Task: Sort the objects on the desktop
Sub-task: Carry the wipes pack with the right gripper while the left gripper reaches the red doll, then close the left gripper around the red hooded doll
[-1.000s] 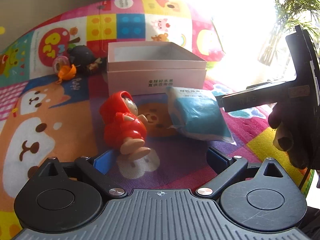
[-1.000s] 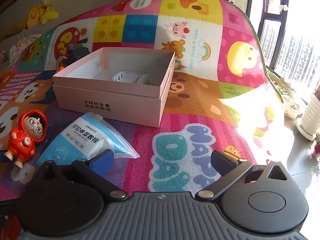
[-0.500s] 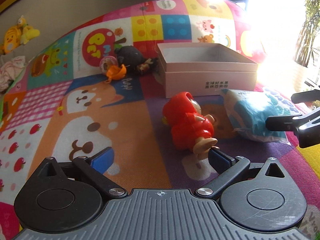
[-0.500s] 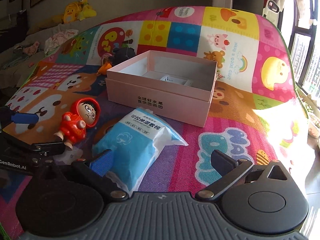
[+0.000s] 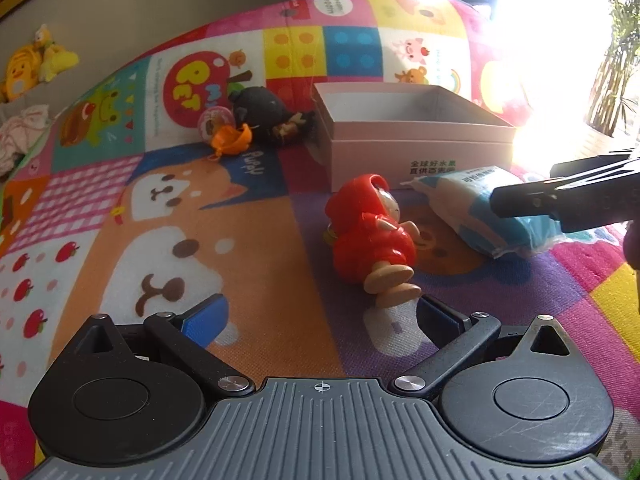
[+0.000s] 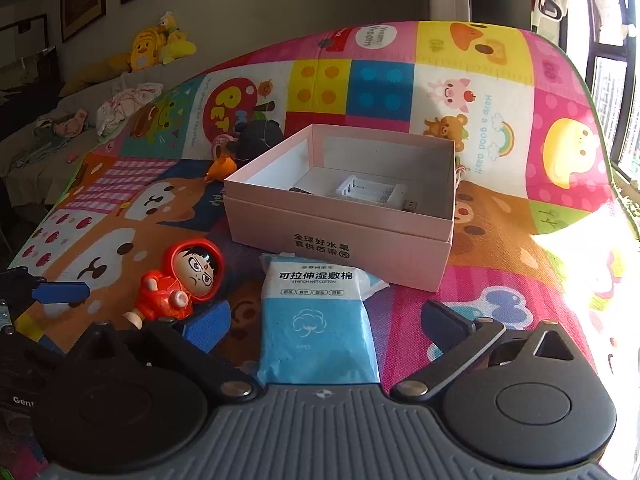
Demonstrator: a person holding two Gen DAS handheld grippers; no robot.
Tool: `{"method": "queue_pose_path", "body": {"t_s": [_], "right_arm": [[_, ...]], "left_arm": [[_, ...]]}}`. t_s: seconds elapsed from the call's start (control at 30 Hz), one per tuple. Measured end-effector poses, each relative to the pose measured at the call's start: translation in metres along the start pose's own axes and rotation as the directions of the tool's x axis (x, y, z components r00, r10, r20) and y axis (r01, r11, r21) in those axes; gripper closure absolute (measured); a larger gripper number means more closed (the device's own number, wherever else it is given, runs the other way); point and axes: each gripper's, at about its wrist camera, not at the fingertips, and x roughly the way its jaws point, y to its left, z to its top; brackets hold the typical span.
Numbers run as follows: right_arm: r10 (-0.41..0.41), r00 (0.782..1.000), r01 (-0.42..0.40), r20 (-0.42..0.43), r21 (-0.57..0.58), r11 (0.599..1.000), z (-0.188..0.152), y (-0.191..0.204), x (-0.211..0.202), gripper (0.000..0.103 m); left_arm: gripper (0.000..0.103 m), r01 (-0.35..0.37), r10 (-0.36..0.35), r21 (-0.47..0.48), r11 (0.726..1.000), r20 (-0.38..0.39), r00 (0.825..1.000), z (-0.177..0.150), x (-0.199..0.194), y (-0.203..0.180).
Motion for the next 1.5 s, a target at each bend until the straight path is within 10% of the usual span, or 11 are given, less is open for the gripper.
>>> {"method": "queue_pose_path", "body": {"t_s": [0.23, 0.47, 1.07, 1.5], "right_arm": [[0.028, 0.995, -0.024, -0.091, 0.049, 0.998, 0.001, -0.008, 0.02, 0.048], [-0.013, 0.998, 0.015, -0.067, 0.02, 1.0, -0.016, -0.017, -0.015, 0.048], [-0.042, 0.998, 0.046, -0.042, 0.098, 0.994, -0.051, -0.03, -0.019, 0.02], [-0.064, 0.998, 0.066, -0.028, 0.059, 0.996, -0.05, -0.023, -0.019, 0.017]], "left_arm": [[0.001, 0.037, -0.04, 0.044, 0.998, 0.063, 0.997, 0.013, -0.008, -0.015], [0.02, 0.009, -0.013, 0.107, 0.994, 0.029, 1.0, 0.031, 0.023, -0.034], [0.007, -0.121, 0.119, 0.124, 0.985, 0.019, 0.993, 0.014, 0.014, -0.004], [0.024, -0.029, 0.023, 0.213, 0.977, 0.031, 0.999, 0.024, 0.041, -0.038]]}}
